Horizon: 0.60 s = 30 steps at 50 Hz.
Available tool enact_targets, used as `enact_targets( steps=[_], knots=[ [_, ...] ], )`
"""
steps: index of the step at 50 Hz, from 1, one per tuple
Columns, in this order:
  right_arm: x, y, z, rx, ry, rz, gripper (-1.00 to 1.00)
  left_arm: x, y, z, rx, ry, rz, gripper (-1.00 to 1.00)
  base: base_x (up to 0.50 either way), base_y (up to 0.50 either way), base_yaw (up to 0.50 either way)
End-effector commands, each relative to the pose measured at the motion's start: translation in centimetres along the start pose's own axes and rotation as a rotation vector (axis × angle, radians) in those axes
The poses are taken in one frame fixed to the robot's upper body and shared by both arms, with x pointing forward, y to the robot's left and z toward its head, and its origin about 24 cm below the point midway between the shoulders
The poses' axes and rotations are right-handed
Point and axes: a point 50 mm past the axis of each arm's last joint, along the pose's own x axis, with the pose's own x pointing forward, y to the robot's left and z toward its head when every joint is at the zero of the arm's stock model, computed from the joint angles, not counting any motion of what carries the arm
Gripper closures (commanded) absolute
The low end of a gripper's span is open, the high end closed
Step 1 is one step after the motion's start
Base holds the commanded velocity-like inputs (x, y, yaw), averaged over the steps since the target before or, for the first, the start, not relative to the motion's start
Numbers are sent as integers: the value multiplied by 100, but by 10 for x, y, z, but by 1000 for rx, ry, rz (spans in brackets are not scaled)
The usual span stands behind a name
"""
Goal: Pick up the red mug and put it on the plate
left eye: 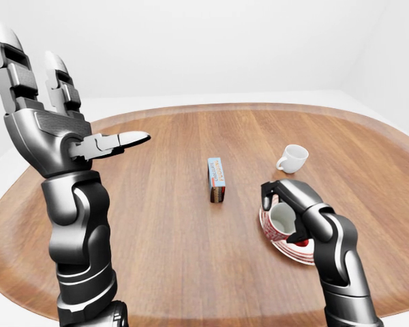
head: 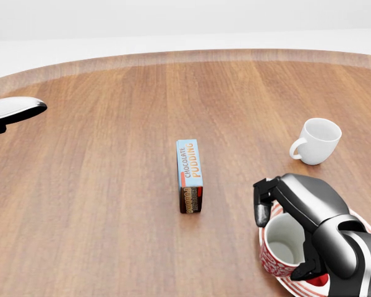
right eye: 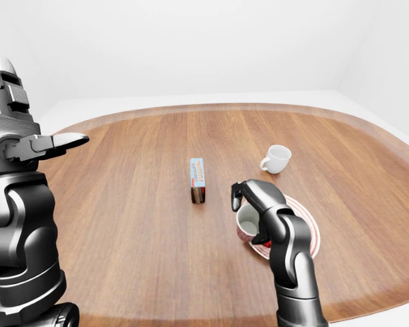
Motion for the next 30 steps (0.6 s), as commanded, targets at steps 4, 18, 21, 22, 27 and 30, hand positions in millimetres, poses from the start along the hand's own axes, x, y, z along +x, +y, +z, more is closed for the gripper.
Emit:
enact_targets(
  steps=[4,18,21,22,27,30],
  knots=[
    [4,-10,-34,9,101,15,100,-1,0,-1,3,3,-2,-100,0,0,0],
    [12,-12,-53,29,151,51,100,-1,0,0,2,0,-4,-100,0,0,0],
    [18,-10,-58,41,168,80,100,-1,0,-1,4,5,-1,-100,0,0,0],
    [20,-10,-59,46,169,86,100,-1,0,-1,3,4,-2,-100,0,0,0],
    [28,-12,-70,38,211,73,100,0,1,-1,3,3,-1,-100,0,0,0],
    [34,-10,-79,36,245,68,100,-1,1,-2,5,8,-1,-100,0,0,0]
  ],
)
